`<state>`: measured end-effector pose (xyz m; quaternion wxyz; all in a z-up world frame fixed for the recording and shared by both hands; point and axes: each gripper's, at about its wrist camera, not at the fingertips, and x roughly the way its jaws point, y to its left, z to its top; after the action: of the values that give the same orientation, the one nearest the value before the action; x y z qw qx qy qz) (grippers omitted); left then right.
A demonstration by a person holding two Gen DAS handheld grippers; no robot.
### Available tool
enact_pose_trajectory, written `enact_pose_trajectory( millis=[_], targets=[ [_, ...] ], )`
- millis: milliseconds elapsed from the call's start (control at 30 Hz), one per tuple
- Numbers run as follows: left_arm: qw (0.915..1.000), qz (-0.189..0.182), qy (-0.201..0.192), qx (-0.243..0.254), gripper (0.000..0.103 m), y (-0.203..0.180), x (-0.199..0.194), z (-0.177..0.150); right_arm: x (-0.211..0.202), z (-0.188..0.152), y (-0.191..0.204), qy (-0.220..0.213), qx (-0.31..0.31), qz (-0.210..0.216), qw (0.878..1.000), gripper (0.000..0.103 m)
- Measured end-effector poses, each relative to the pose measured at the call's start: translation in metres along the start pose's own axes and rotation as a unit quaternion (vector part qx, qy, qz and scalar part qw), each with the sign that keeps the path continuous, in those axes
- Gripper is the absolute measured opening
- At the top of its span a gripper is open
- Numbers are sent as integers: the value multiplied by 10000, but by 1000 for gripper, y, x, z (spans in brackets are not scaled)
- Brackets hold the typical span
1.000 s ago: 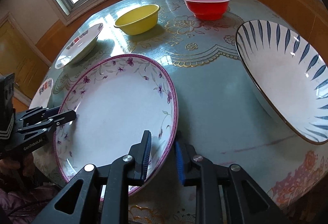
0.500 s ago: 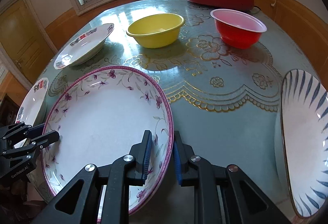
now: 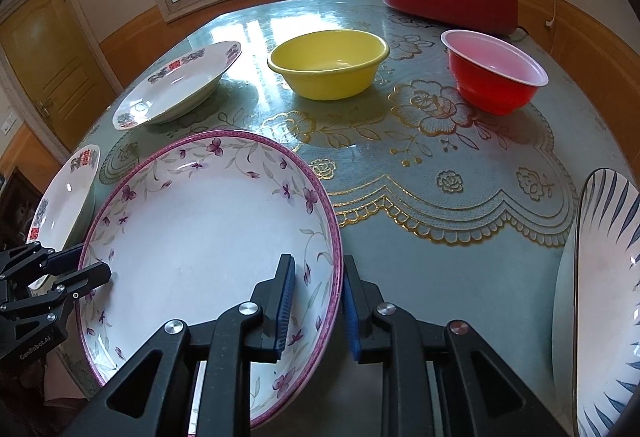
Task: Organize plates and bowls
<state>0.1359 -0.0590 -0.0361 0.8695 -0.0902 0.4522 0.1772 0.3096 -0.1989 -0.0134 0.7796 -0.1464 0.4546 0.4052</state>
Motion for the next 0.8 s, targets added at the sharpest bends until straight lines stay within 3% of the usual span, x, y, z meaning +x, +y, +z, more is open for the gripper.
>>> enact_pose_trajectory(
  millis=[367,567,700,800],
  targets=[
    [9995,-7,-315,-89,27,1,-29,-8,0,1,4,-33,237,-214,9995,25],
    [9979,-200,-559,-244,30,17,-47,-6,-21,4,3,-493,483,-529,9962,29],
    [9966,-483,-553,-377,34,34,-48,-4,-36,4,12,-743,706,-458,9937,30],
    [9946,-685,-676,-393,34,50,-55,2,-46,0,27,-824,785,-58,9935,30]
  ],
)
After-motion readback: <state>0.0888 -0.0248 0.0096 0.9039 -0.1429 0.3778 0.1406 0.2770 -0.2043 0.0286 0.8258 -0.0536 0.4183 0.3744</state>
